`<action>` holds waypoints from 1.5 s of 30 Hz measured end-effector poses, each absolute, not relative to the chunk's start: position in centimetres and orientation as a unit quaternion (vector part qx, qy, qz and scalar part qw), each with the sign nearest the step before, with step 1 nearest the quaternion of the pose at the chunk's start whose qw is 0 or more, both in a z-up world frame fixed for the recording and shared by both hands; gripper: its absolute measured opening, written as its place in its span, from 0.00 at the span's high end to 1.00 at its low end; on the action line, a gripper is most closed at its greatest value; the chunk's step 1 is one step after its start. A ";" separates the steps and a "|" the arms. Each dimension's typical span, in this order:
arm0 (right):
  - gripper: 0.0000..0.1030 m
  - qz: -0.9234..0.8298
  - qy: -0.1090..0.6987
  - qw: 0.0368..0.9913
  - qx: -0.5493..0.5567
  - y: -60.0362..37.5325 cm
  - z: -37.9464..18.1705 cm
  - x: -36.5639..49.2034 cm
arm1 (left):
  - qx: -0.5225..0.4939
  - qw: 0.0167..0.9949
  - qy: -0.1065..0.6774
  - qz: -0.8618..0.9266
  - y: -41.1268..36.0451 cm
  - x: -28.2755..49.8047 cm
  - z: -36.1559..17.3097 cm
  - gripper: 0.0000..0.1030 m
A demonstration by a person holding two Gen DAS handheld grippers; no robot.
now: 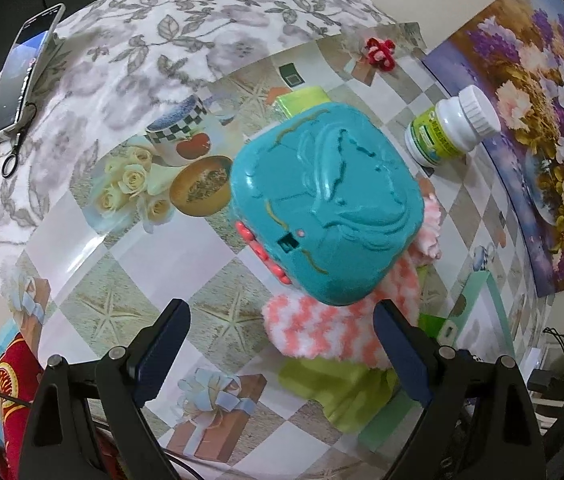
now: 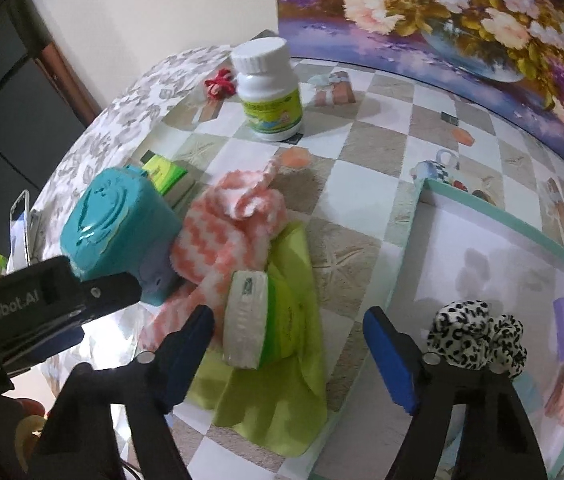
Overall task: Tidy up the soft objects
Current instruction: 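Move both tools back toward the pink-white striped cloth on the pile, then grasp the pink-white striped cloth with the left tool while the right tool grasps the white-green wipes packet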
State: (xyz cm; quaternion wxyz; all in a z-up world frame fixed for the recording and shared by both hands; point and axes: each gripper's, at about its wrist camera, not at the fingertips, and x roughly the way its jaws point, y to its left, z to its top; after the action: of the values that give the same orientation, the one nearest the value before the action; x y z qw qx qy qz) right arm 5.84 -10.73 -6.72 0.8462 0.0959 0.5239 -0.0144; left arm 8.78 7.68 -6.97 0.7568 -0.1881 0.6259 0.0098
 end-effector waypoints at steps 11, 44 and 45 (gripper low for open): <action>0.52 -0.004 0.536 0.838 0.102 -10.6 -7.9 6.2 | -0.182 0.754 0.629 -0.040 4.4 9.5 -7.3 0.11; 0.62 0.000 0.547 0.828 0.128 -11.6 -9.4 6.2 | -0.190 0.739 0.640 -0.089 1.3 11.2 -10.3 0.92; 0.65 0.000 0.545 0.828 0.129 -11.6 -9.4 6.2 | -0.190 0.739 0.640 -0.090 1.4 11.2 -10.3 0.92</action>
State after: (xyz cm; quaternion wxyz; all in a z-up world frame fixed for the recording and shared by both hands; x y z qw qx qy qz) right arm 6.23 -11.58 -9.36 0.8283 0.1286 0.5452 -0.0002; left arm 11.20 1.43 -10.34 0.7391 -0.1902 0.6400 -0.0897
